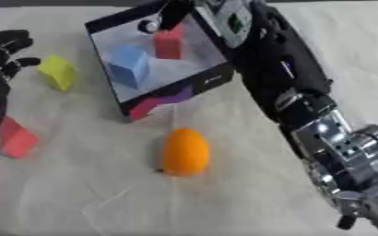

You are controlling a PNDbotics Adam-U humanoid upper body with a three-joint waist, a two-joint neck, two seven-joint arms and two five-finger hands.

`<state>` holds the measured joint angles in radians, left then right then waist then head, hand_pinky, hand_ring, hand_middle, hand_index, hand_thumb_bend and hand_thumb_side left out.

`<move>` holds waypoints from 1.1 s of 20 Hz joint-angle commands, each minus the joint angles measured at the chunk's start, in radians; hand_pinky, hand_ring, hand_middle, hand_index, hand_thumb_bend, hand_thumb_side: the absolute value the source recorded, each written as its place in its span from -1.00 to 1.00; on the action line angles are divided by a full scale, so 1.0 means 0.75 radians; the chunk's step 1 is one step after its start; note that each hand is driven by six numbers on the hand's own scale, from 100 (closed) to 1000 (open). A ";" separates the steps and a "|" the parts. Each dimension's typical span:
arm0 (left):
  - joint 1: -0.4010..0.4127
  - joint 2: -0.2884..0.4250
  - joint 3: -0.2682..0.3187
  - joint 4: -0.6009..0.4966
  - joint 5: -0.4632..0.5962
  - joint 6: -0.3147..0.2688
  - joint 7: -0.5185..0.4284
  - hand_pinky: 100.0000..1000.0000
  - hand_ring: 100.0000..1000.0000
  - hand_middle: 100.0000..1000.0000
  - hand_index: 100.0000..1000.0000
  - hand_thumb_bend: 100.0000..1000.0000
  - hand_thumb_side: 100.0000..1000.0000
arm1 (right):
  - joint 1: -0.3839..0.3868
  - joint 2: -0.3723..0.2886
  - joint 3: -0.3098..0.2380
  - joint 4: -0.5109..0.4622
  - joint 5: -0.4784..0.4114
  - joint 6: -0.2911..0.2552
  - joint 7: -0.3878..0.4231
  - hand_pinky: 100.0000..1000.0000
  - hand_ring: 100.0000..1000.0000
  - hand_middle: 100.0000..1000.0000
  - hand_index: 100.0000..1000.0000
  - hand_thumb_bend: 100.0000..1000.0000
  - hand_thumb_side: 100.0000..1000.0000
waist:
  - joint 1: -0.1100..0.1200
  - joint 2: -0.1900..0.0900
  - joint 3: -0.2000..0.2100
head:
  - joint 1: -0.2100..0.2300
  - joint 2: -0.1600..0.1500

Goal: Pick up objects on the table and place them in the box.

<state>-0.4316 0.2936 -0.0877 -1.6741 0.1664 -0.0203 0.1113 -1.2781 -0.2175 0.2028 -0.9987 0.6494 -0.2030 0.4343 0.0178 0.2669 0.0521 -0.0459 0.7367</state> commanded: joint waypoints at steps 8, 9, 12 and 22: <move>-0.004 0.043 0.027 -0.017 -0.008 -0.004 0.015 0.35 0.64 0.43 0.39 -0.68 0.57 | 0.030 -0.212 -0.040 -0.238 -0.315 0.204 -0.058 0.58 0.63 0.56 0.67 -0.55 -0.86 | -0.017 -0.051 -0.014 | 0.012 -0.015; 0.002 0.048 0.034 -0.016 -0.008 -0.005 0.020 0.35 0.64 0.43 0.39 -0.69 0.57 | 0.039 -0.223 -0.047 -0.251 -0.325 0.215 -0.063 0.51 0.55 0.43 0.63 -1.00 -0.76 | -0.015 -0.052 -0.023 | 0.027 -0.013; 0.022 0.068 0.059 -0.021 -0.011 -0.011 0.045 0.35 0.64 0.43 0.39 -0.68 0.56 | 0.125 -0.309 -0.131 -0.340 -0.381 0.247 -0.114 0.50 0.54 0.42 0.62 -1.00 -0.66 | -0.010 -0.053 -0.066 | 0.068 -0.016; 0.029 0.091 0.086 -0.041 -0.008 -0.022 0.090 0.35 0.64 0.44 0.40 -0.68 0.55 | 0.492 -0.545 -0.355 -0.680 -0.608 0.375 -0.340 0.48 0.52 0.41 0.64 -1.00 -0.19 | -0.001 -0.034 -0.092 | 0.125 -0.046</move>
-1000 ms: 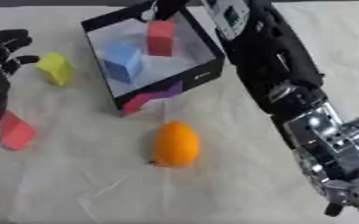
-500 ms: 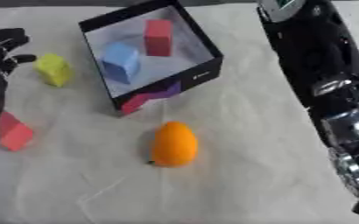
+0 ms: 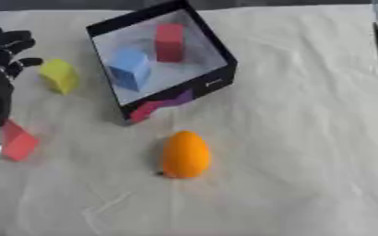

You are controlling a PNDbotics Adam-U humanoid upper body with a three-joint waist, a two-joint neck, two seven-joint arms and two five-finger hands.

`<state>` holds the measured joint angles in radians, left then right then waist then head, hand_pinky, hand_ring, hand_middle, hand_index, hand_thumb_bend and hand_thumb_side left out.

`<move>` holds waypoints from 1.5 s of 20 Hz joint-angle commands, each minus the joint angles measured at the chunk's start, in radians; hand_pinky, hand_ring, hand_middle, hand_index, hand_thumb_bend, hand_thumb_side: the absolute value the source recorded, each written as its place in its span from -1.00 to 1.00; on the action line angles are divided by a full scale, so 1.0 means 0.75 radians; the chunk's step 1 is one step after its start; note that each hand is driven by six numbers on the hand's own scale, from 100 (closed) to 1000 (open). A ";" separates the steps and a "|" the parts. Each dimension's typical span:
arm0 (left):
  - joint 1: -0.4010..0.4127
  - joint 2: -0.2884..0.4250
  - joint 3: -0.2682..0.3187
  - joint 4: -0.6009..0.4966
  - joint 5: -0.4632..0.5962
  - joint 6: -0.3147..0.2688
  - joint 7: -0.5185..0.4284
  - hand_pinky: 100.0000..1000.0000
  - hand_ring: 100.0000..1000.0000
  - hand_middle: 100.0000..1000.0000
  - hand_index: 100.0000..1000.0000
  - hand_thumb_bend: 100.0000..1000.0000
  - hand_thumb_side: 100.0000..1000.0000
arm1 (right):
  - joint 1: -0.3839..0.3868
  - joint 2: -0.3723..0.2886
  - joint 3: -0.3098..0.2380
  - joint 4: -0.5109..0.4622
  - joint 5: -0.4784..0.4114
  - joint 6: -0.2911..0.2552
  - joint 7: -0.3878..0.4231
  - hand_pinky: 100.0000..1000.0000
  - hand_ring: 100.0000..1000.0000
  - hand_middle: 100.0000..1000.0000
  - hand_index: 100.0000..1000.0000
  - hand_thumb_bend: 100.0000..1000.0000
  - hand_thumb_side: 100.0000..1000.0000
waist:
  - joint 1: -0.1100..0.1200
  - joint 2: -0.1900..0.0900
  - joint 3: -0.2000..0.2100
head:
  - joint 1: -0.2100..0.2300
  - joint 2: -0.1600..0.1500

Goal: Pick up objects on the table and place them in the box.

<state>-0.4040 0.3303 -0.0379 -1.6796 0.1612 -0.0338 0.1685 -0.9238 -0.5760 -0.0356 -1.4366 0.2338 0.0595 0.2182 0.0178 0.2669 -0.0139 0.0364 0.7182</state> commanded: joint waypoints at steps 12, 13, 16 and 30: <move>-0.006 0.039 0.028 -0.052 0.013 -0.013 0.065 0.35 0.64 0.44 0.40 -0.66 0.53 | 0.467 -0.164 -0.045 -0.417 -0.335 -0.085 -0.278 0.50 0.55 0.46 0.68 -1.00 -0.21 | 0.024 -0.031 -0.005 | 0.020 -0.023; -0.006 0.039 0.026 -0.052 0.013 -0.012 0.063 0.35 0.64 0.44 0.40 -0.66 0.53 | 0.484 -0.185 -0.032 -0.454 -0.356 -0.086 -0.267 0.50 0.55 0.47 0.68 -1.00 -0.22 | 0.023 -0.031 -0.004 | 0.016 -0.019; -0.005 0.042 0.022 -0.051 0.011 -0.011 0.058 0.35 0.64 0.44 0.40 -0.66 0.53 | 0.490 -0.269 0.033 -0.563 -0.376 -0.051 -0.211 0.52 0.56 0.48 0.68 -1.00 -0.24 | 0.016 -0.036 -0.004 | 0.010 -0.013; 0.006 0.057 -0.002 -0.033 0.008 -0.001 0.027 0.35 0.65 0.44 0.40 -0.66 0.53 | 0.187 -0.547 0.497 -0.751 -0.280 0.084 0.092 0.56 0.60 0.55 0.69 -0.63 -0.04 | -0.027 -0.068 0.014 | -0.037 0.002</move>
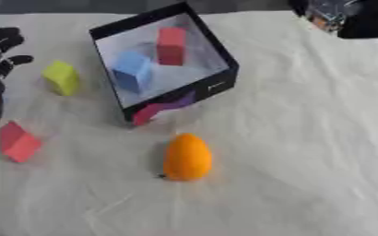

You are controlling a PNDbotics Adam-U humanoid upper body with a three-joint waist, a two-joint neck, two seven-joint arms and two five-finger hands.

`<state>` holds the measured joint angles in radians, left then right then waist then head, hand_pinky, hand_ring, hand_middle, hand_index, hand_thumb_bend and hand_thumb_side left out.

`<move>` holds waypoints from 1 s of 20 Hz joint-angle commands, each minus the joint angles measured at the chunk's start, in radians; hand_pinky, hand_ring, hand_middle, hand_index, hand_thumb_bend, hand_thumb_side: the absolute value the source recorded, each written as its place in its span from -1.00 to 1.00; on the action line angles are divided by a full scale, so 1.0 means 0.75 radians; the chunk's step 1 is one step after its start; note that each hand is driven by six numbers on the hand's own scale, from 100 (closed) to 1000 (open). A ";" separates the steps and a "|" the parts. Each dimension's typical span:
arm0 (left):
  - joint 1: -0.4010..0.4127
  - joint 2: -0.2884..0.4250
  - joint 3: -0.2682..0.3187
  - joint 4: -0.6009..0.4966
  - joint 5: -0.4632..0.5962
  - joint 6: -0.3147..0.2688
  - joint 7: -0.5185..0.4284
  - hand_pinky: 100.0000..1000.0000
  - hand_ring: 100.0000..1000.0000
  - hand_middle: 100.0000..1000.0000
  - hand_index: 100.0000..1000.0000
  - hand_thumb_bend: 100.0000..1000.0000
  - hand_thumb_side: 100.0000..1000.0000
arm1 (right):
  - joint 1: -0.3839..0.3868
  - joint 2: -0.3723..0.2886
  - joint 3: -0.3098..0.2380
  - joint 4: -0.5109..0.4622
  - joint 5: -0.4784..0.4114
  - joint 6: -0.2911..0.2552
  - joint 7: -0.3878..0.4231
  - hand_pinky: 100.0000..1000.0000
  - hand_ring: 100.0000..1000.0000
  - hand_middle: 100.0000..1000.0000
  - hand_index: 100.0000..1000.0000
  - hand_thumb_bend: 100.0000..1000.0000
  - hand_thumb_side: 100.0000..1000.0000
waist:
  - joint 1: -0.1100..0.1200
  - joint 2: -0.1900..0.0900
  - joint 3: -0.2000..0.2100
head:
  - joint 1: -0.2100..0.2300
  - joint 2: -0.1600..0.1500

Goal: Pick up objects on the table and place them in the box.

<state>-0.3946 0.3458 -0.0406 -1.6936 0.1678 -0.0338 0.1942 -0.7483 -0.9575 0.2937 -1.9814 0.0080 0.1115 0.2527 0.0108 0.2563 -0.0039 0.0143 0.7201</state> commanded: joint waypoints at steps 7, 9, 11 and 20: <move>0.007 0.038 0.001 -0.005 -0.002 0.000 -0.007 0.35 0.65 0.44 0.40 -0.66 0.54 | -0.218 0.103 0.282 0.061 0.134 0.054 0.200 0.58 0.62 0.56 0.69 -0.59 -0.01 | -0.016 -0.067 -0.011 | 0.003 0.018; 0.008 0.037 0.001 -0.005 -0.003 -0.001 -0.007 0.35 0.65 0.44 0.40 -0.66 0.54 | -0.247 0.152 0.313 0.096 0.162 0.048 0.251 0.57 0.60 0.55 0.69 -0.61 0.02 | -0.014 -0.070 -0.013 | 0.001 0.025; 0.009 0.037 0.001 -0.004 -0.002 0.000 -0.007 0.35 0.65 0.44 0.40 -0.66 0.54 | -0.264 0.191 0.338 0.124 0.184 0.040 0.303 0.57 0.60 0.55 0.69 -0.61 0.03 | -0.014 -0.072 -0.014 | -0.002 0.030; 0.013 0.036 0.000 -0.001 -0.004 0.001 -0.008 0.35 0.65 0.44 0.39 -0.66 0.53 | -0.254 0.325 0.391 0.189 0.296 0.002 0.525 0.49 0.48 0.52 0.69 -0.48 -0.10 | -0.015 -0.082 -0.018 | -0.003 0.061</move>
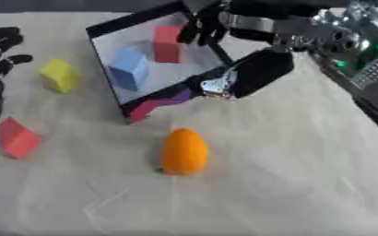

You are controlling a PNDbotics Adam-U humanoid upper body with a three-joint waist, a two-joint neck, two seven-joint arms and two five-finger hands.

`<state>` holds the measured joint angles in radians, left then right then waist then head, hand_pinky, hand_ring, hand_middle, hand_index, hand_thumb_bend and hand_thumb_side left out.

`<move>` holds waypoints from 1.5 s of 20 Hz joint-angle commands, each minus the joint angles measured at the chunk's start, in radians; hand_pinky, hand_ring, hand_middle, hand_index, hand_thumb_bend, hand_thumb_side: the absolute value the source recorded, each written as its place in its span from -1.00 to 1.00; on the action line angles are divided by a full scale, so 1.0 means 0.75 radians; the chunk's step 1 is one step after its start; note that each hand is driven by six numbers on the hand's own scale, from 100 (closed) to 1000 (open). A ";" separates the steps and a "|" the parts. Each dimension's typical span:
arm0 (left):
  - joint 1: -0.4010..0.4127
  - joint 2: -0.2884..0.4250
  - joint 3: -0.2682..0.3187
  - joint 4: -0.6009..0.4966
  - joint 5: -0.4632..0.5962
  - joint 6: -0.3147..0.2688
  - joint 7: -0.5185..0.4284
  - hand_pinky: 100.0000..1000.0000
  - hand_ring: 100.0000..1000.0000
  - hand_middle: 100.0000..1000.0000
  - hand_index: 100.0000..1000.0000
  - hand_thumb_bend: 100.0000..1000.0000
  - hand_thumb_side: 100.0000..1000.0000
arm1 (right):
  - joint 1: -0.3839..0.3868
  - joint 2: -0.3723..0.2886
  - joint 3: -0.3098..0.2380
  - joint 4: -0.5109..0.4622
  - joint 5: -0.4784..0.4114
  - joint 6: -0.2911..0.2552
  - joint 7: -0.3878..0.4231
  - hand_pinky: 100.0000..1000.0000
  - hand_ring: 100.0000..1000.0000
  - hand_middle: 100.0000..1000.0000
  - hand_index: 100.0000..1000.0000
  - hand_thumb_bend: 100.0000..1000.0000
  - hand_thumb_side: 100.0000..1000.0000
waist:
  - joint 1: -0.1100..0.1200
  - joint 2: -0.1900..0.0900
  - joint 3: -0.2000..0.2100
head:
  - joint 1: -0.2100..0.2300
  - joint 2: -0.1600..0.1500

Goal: Pick up objects on the table and place them in the box.

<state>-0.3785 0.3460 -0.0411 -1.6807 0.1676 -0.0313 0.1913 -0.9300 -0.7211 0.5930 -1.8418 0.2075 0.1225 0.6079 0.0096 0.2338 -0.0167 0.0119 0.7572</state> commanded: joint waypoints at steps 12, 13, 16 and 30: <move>-0.006 0.039 0.000 -0.012 -0.006 0.000 -0.006 0.35 0.65 0.44 0.39 -0.66 0.53 | 0.057 0.084 -0.020 0.008 0.107 -0.082 0.241 0.44 0.40 0.51 0.66 -0.44 -0.16 | -0.020 -0.064 -0.003 | 0.005 0.017; -0.005 0.039 0.000 -0.012 -0.006 0.000 -0.006 0.35 0.65 0.44 0.39 -0.66 0.53 | 0.067 0.090 -0.020 0.013 0.117 -0.086 0.249 0.45 0.41 0.51 0.66 -0.50 -0.09 | -0.020 -0.064 -0.004 | 0.004 0.017; -0.003 0.041 -0.001 -0.011 -0.007 0.000 -0.007 0.34 0.65 0.44 0.39 -0.66 0.53 | 0.103 0.112 -0.031 0.037 0.150 -0.088 0.261 0.44 0.41 0.51 0.66 -0.62 -0.10 | -0.022 -0.065 -0.003 | -0.003 0.017; 0.012 0.047 -0.008 -0.006 -0.008 0.001 -0.013 0.34 0.65 0.44 0.39 -0.65 0.53 | 0.193 0.221 -0.034 0.164 0.316 -0.156 0.189 0.45 0.45 0.53 0.66 -0.38 0.04 | -0.035 -0.076 0.001 | -0.020 0.017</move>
<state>-0.3617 0.3547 -0.0472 -1.6741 0.1663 -0.0282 0.1842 -0.7724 -0.5498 0.5740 -1.7182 0.4312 0.0162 0.7528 -0.0046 0.2098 -0.0171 -0.0014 0.7645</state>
